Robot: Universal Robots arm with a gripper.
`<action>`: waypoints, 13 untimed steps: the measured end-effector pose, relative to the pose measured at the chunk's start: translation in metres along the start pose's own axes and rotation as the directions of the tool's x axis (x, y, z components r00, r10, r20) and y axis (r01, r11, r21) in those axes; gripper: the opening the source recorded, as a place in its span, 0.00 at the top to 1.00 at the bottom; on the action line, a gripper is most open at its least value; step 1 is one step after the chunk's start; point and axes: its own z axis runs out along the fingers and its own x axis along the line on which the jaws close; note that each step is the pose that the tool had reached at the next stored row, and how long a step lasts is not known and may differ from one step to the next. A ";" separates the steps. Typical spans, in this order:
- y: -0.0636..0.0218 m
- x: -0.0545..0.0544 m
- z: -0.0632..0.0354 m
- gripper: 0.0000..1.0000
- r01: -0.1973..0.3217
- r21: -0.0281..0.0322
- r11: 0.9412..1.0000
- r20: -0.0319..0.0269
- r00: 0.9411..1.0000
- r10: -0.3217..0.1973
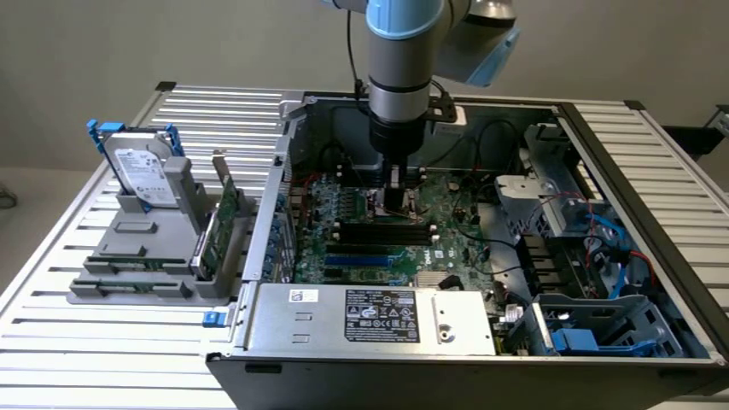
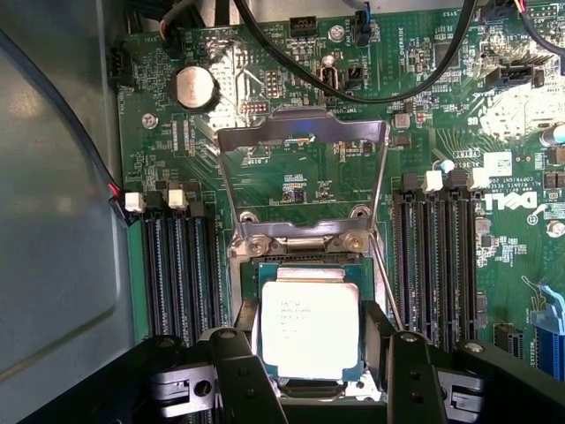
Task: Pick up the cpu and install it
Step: 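Place the cpu into insertion slot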
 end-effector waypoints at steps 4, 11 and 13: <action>-0.0009 0.000 0.0008 0.45 0.009 -0.003 1.000 -0.001 1.000 -0.009; -0.0029 0.000 0.0030 0.45 0.034 -0.004 0.999 -0.003 0.999 -0.034; -0.0030 0.000 0.0038 0.45 0.035 -0.005 0.999 -0.003 0.999 -0.035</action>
